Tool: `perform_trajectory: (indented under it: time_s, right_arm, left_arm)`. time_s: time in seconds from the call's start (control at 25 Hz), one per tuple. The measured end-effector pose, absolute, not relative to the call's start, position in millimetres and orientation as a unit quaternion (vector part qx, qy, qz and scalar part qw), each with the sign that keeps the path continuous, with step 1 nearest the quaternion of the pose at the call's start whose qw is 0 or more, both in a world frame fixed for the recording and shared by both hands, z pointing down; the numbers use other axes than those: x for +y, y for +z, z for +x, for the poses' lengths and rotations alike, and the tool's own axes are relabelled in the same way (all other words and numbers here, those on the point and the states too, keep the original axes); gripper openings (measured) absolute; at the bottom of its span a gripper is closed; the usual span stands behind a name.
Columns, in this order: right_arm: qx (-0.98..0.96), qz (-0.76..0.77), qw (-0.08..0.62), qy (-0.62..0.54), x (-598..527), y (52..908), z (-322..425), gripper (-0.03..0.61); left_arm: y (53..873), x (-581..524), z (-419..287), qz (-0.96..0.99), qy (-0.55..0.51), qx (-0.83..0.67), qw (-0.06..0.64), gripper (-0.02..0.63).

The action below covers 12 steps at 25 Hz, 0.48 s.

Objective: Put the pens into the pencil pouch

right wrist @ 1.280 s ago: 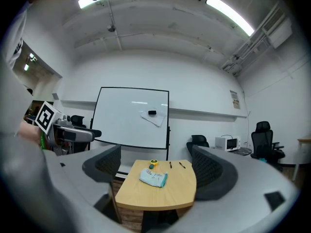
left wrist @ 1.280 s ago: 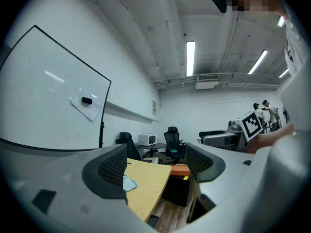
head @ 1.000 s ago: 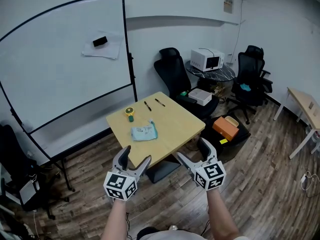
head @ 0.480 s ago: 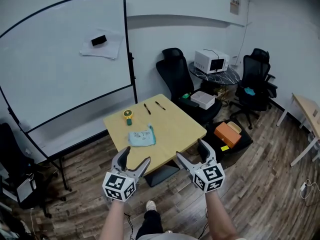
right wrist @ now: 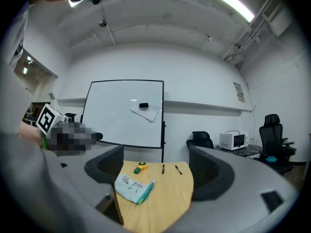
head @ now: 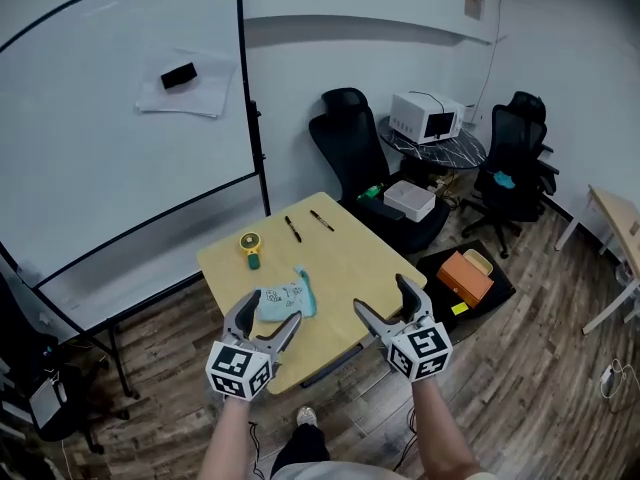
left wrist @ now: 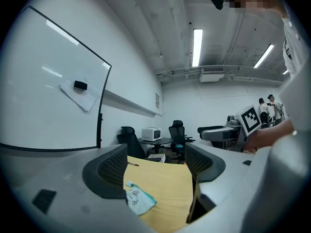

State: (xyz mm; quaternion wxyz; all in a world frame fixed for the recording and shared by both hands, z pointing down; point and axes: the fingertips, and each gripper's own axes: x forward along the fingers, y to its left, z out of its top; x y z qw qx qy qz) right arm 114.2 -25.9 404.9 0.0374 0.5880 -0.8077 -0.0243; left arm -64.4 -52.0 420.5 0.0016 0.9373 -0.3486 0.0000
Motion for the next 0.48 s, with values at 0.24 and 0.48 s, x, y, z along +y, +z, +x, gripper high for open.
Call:
perform_trajectory:
  time_s: [0.24, 0.48]
  right_arm:
    - [-0.801, 0.597, 0.045, -0.013, -91.7, 403.4, 113.5, 0.397]
    - [-0.795, 0.604, 0.050, -0.021, -135.1, 389.6, 115.2, 0.390]
  left_arm:
    - [421.9, -120.5, -61.2, 0.943, 0.005, -0.333, 0.014, 0.342]
    - [410.9, -166.9, -54.8, 0.946, 0.003, -0.323, 0.014, 0.342]
